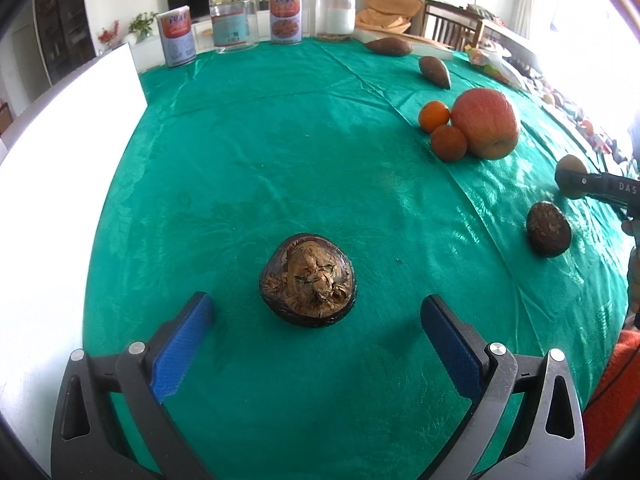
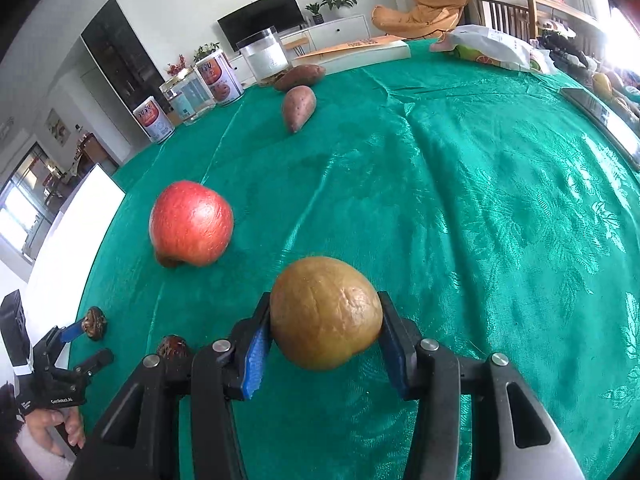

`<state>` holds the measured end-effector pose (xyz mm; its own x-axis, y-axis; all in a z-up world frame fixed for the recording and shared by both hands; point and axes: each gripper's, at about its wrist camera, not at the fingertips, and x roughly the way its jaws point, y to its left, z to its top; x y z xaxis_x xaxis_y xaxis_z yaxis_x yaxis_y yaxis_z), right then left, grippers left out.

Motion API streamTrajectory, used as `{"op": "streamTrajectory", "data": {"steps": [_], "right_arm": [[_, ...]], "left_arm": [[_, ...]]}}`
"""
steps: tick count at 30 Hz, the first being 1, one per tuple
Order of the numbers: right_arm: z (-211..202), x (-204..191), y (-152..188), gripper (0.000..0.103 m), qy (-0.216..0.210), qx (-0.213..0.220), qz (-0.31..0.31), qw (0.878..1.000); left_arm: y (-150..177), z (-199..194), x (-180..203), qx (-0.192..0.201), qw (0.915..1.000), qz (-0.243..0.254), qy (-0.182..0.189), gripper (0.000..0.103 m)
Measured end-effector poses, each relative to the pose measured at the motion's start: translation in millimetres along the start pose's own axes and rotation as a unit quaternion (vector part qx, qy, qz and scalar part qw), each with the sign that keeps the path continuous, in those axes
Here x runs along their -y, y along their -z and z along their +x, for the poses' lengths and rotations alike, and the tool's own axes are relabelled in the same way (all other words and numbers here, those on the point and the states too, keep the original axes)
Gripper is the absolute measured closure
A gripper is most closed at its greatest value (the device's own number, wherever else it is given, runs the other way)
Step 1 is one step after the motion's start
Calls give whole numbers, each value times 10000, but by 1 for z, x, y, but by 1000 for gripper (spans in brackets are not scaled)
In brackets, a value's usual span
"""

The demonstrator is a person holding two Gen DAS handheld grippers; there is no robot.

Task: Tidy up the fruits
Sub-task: 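Close the left gripper on the brown wrinkled fruit while the right gripper holds the pear, then carry both fruits into the cardboard box and open both grippers to release them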

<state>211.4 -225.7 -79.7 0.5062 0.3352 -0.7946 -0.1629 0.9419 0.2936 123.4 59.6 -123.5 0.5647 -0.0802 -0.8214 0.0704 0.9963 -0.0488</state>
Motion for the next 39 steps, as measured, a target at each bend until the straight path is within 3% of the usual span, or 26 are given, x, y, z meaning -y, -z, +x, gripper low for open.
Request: {"op": "streamTrajectory", "data": {"steps": [9, 23, 25, 27, 29, 30, 34, 37, 39], "right_arm": [[-10, 4, 14, 53, -135, -165, 21, 9998], [-22, 5, 29, 54, 48, -265, -160, 9995], [-21, 3, 27, 54, 109, -289, -171, 9994], [-21, 3, 29, 54, 91, -285, -95, 9995], [-24, 5, 33, 54, 71, -259, 46, 9996], [-27, 7, 35, 54, 63, -242, 129, 9996], [-47, 3, 41, 54, -88, -160, 326, 9993], [-63, -33, 42, 54, -531, -168, 128, 9984], [-69, -68, 42, 54, -1009, -213, -21, 9947]], "left_arm": [[8, -11, -11, -215, 9997, -75, 96, 1], [-5, -13, -3, -38, 9998, 126, 173, 4], [-11, -12, -4, 6, 9998, 143, 164, 17], [-15, -5, -3, -103, 9996, 149, 199, 41], [-15, -1, -2, -146, 9997, 166, 99, 57], [-14, -2, 0, -121, 9997, 185, 54, 58], [-8, -24, -4, -91, 9986, -262, 459, 58], [0, -70, -11, -2, 9883, -793, 1301, 58], [7, -107, -16, 97, 9818, -945, 1642, 58]]}}
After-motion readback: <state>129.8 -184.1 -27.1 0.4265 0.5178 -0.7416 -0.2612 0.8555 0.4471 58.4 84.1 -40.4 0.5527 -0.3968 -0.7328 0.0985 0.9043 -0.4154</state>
